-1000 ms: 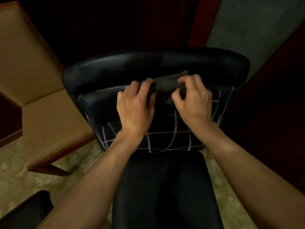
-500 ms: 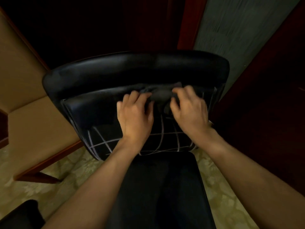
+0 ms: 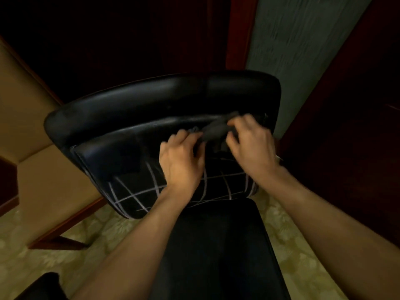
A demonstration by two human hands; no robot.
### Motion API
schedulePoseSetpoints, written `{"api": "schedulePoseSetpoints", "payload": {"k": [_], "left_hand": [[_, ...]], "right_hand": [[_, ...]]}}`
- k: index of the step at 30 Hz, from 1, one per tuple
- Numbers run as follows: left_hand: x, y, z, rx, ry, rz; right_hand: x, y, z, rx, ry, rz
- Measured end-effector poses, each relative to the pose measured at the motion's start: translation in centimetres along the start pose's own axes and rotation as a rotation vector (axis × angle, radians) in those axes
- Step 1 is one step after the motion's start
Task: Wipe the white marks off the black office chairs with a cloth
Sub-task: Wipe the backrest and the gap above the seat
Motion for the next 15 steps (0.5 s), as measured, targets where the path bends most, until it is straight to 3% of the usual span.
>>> {"api": "schedulePoseSetpoints", "payload": {"k": [3, 11, 13, 15], "left_hand": [[-0.5, -3.6, -1.1, -0.034, 0.079, -0.036], [3.4, 1.3, -2.1, 0.02, 0.042, 0.132], [4.1, 2.3, -3.2, 0.046, 0.044, 0.183], [4.0, 1.3, -5.2, 0.084, 0.083, 0.171]], "right_hand": [[-1.8, -2.7, -0.8, 0.06, 0.019, -0.086], [1.2, 3.8, -3.7, 0.143, 0.105, 0.069], [0.8, 5.0, -5.1, 0.188, 0.075, 0.138], [-1.6, 5.1, -6.5, 0.232, 0.014, 0.104]]}}
Point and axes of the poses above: each hand's wrist, its own y-axis away from the middle knuckle, its own x-axis out of the palm, z = x × y, the point moved 9 cm from there along -y, towards the middle knuckle, and after that the axes turned 9 degrees about x, right-handed, at the moved point
